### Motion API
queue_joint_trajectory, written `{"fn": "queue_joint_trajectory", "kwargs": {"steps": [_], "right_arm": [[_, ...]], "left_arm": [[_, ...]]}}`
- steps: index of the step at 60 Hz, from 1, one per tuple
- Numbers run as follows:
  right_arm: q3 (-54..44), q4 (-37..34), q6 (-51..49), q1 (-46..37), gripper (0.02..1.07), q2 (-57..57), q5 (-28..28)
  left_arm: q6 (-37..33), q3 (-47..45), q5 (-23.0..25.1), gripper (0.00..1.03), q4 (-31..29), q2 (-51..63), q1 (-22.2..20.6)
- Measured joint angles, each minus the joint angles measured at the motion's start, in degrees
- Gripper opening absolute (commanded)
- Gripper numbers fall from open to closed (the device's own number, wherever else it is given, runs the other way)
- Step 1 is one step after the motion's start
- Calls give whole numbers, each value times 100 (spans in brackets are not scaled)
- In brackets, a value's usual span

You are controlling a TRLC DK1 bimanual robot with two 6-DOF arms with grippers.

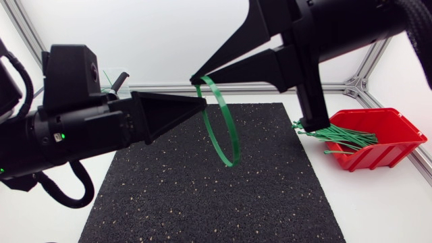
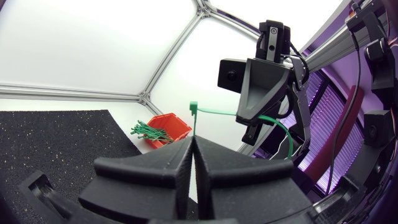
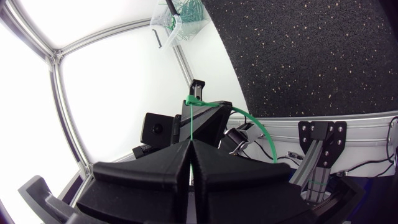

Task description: Take a green cable tie from the red box, thread the tail through the head to close it, then place it in the transparent bin on the left.

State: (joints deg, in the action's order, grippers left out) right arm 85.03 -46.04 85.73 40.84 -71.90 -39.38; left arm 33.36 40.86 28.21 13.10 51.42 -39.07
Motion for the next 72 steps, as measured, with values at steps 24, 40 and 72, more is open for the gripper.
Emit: {"fn": "queue_joint_trajectory", "kwargs": {"steps": [24, 40, 72], "right_arm": [[-31, 63, 0, 0, 8, 0, -2], [-39, 136, 0, -2, 8, 0, -2], [-144, 173, 0, -50, 8, -11, -70]], "left_arm": [[0, 0, 2, 3, 0, 0, 0], [2, 0, 0, 3, 7, -2, 0], [9, 0, 0, 3, 153, -66, 146]]}}
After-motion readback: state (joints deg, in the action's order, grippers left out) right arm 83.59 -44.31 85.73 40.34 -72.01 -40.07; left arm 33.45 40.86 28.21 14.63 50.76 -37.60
